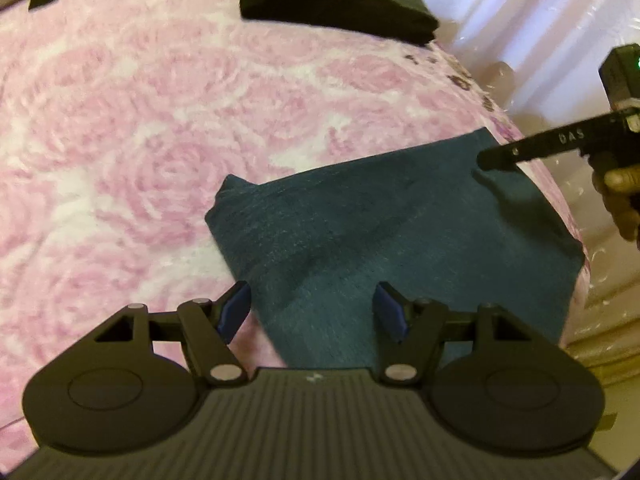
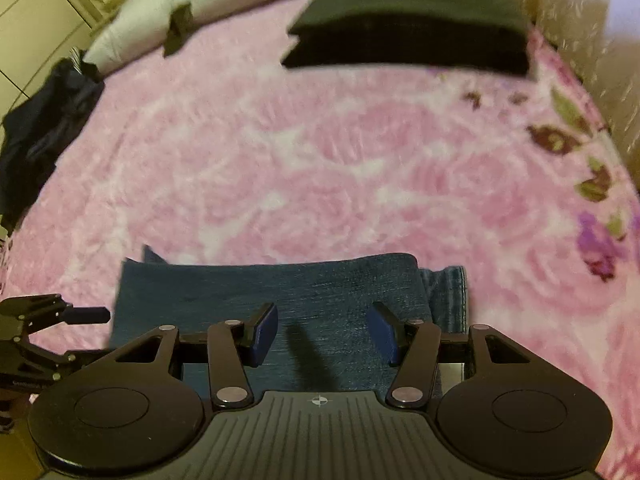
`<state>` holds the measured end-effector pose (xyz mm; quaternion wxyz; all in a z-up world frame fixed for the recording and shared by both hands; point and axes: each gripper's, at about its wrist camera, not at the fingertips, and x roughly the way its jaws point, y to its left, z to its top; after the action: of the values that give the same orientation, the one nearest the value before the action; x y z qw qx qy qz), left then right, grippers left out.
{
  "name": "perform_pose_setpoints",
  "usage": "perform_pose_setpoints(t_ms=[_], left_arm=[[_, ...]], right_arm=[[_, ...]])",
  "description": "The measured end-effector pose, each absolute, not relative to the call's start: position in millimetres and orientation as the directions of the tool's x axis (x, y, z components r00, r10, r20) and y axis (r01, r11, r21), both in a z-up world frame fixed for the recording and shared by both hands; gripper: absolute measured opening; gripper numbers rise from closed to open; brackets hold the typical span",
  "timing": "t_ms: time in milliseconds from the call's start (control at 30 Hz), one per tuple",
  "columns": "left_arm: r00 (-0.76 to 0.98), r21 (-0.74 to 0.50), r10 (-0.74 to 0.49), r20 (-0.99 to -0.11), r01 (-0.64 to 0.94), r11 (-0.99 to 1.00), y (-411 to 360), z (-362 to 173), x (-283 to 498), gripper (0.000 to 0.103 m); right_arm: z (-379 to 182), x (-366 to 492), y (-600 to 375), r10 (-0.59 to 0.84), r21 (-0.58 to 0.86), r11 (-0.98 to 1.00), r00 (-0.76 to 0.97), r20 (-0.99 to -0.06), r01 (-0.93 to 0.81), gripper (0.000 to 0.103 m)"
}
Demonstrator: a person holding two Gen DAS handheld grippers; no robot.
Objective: Fold clothes
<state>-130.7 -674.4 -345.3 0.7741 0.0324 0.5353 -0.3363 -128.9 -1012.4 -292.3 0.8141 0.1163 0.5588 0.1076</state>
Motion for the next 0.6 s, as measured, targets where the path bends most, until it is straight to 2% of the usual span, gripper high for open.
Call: perform_pose_setpoints(t_ms=[100,233,333,400,500,533,600], left_arm=[[0.193,-0.327,-0.485,-0.853,0.528,0.784,-676.8,-350.0,-123.8,0.065],[0.194,-0.337,-0.480,-0.856,0.494,0.801,-678.7,-354.4,-118.0,0.065],[0.205,-0.320,-0.455,-0.867,0.472,0.822,-681.2,-358.7,-120.4,0.070],[0.226,-0.309,-0.433,-0.872,0.431,0.848,-679.0,-353.6,-128.1,0.072],[0.257,-0.292,-0.398,-0.881,0.367,0.883,-675.9,-346.0,-139.8,0.070],[0.267,-0.286,-0.386,-0.883,0.345,0.894,-674.8,-343.5,-143.6,0.065],[0.285,-0.275,-0.361,-0.888,0.301,0.913,-672.7,-338.4,-151.4,0.065]], right_arm=[[-290.8,-122.3,-1015.0,0.309,0.310,0.950,0.316,-0.897,-0.049,0.055],[-272.2,-124.8,-1018.4,0.313,0.308,0.949,0.356,-0.881,-0.072,0.055],[-291.2,-116.8,-1021.0,0.333,0.343,0.939,0.312,-0.890,-0.023,0.055],[-301.0,-114.7,-1021.9,0.346,0.347,0.936,0.310,-0.885,-0.055,0.055],[-295.2,-114.1,-1025.9,0.381,0.367,0.924,0.292,-0.877,-0.104,0.055],[-291.4,-115.3,-1029.4,0.399,0.381,0.917,0.287,-0.871,-0.118,0.055],[-286.1,-120.8,-1035.4,0.420,0.395,0.907,0.277,-0.864,-0.143,0.055]])
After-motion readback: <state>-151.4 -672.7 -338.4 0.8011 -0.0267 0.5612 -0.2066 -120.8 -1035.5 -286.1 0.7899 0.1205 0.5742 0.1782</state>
